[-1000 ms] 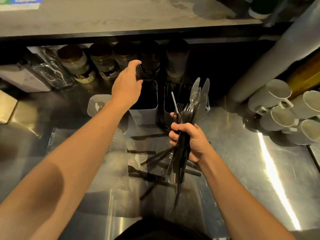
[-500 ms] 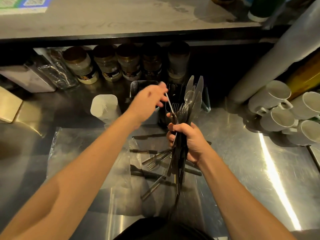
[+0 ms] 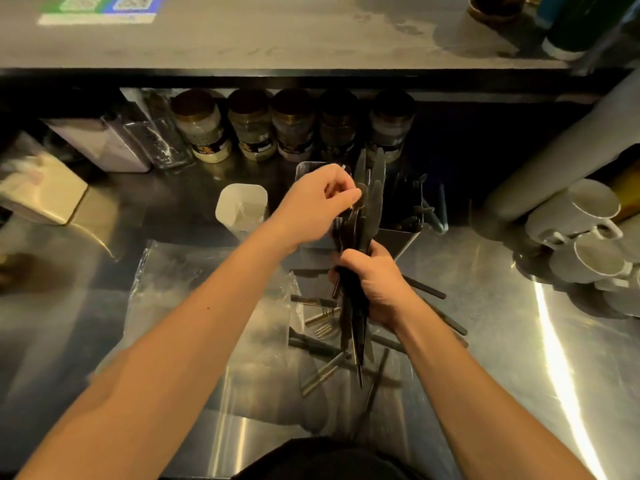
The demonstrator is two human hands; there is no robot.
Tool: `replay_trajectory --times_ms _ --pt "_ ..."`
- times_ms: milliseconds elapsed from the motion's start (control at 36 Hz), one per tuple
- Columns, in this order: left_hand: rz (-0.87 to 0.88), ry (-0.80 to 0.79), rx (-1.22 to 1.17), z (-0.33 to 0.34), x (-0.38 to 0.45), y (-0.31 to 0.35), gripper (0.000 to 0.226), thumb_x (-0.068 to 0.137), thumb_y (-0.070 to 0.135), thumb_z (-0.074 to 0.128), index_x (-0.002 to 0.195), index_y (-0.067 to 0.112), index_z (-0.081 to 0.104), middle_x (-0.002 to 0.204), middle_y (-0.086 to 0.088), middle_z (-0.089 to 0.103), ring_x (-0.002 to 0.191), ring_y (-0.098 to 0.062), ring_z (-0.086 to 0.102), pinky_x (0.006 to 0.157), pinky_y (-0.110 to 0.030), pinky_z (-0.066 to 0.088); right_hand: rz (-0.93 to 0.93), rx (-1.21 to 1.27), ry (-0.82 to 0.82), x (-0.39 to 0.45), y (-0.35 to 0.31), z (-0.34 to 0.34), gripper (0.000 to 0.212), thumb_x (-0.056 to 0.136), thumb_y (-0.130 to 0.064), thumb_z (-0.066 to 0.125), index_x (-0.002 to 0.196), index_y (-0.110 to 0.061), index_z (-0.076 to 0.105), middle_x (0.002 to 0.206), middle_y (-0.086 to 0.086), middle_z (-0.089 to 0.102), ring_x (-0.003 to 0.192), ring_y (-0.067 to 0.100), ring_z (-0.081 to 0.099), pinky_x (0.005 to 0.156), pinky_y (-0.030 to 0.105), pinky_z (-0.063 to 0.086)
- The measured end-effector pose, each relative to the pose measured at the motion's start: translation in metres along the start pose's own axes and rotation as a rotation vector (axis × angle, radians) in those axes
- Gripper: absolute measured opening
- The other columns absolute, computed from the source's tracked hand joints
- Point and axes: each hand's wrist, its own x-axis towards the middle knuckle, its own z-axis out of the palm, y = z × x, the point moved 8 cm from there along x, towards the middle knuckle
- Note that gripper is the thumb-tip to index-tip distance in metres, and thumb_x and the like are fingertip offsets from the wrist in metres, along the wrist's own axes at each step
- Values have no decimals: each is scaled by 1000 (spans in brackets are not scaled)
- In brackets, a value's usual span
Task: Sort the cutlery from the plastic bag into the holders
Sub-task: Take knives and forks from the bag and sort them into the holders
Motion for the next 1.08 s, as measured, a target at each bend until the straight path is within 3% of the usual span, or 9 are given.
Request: replay_trajectory --times_ms 83,250,361,500,750,861,944,1000,1083 --pt "-89 81 -196 -13 -1 -18 9 101 26 51 97 19 55 80 2 57 67 -10 50 61 -25 42 -3 -69 -25 5 1 11 24 90 1 60 113 -8 60 69 4 62 63 17 60 53 29 50" --pt "-39 578 -562 -96 -2 -49 12 107 18 36 96 17 40 92 -10 74 61 -11 53 51 -18 37 54 -48 -78 17 14 37 22 92 4 60 110 -6 55 76 7 55 59 14 59 52 27 50" --pt "-60 676 -399 -137 9 -101 17 101 11 36 112 23 43 85 0 68 80 -14 61 78 -29 51 51 -68 -66 28 21 47 30 90 4 60 119 -4 59 84 14 50 61 17 56 54 31 49" --pt "-250 556 -163 -126 31 -172 26 98 1 29 109 19 45 83 7 55 73 -5 50 76 -26 44 46 -72 -43 42 26 53 34 91 5 60 124 2 56 77 11 51 60 18 53 55 31 47" --pt "-310 218 170 -87 45 -205 31 95 13 52 124 22 51 119 -1 59 109 -25 55 92 -37 45 111 49 -77 56 31 55 41 80 -5 65 120 -11 64 74 4 54 58 17 53 56 32 42" --pt "-176 390 258 -99 38 -177 40 87 14 61 127 16 56 131 -5 54 129 -27 42 109 -36 37 129 97 -119 53 30 57 52 76 -5 63 127 -6 58 71 0 55 56 15 52 55 32 40" --pt "-134 415 -89 -91 29 -135 30 95 29 60 121 14 62 119 1 63 114 -13 56 98 -25 45 144 91 -148 49 32 59 50 80 -3 62 130 -2 56 71 1 54 57 15 52 57 33 38" --pt "-170 153 -393 -62 28 -107 33 98 44 52 118 21 63 114 3 69 110 -11 62 99 -30 49 150 43 -168 46 33 60 43 78 -4 62 120 3 55 69 2 54 56 16 54 56 32 40" --pt "-130 -114 -398 -39 17 -70 23 104 35 49 100 28 71 101 4 75 106 -14 68 104 -41 49 148 -43 -194 38 31 61 54 71 -7 63 121 9 53 69 4 55 55 17 55 52 31 45"
